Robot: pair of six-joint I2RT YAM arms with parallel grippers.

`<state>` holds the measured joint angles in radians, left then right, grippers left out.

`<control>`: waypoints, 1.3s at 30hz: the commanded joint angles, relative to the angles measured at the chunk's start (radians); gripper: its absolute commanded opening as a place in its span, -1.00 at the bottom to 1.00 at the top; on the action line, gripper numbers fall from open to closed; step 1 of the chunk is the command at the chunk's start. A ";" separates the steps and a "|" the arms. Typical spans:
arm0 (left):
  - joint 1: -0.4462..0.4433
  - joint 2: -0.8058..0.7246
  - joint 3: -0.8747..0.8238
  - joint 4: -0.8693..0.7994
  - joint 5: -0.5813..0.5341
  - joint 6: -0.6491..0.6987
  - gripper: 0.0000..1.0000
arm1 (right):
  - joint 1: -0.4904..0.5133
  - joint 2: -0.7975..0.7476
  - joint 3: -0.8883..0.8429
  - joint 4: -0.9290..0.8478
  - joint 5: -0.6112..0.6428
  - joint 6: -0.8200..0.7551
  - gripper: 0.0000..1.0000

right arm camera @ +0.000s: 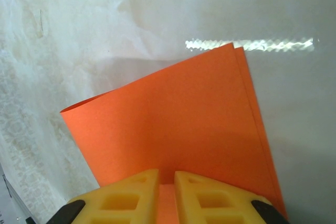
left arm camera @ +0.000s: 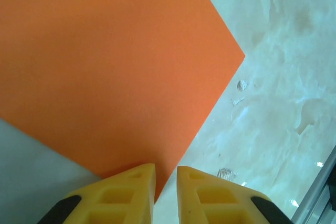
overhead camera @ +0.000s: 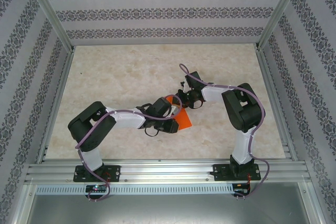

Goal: Fold a paper plane with a square sheet of paper (fold left side to right side)
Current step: First fold the square sheet of paper in half at the center of the table, then hold the square sheet of paper at the center of the table.

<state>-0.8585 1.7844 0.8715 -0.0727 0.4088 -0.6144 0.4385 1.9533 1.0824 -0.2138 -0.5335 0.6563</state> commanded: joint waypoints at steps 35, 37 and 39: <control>0.136 0.067 0.102 -0.004 0.141 -0.076 -0.56 | 0.005 -0.003 -0.032 0.030 0.060 0.014 -0.61; 0.134 0.080 0.094 -0.002 0.139 -0.078 -0.56 | 0.003 -0.015 -0.028 0.031 0.058 0.019 -0.60; 0.136 0.088 0.085 -0.002 0.137 -0.078 -0.56 | 0.002 -0.031 -0.022 0.026 0.055 0.019 -0.58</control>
<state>-0.7219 1.8545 0.9749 -0.1177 0.5346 -0.6792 0.4385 1.9453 1.0733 -0.1787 -0.5312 0.6643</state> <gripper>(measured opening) 0.221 0.206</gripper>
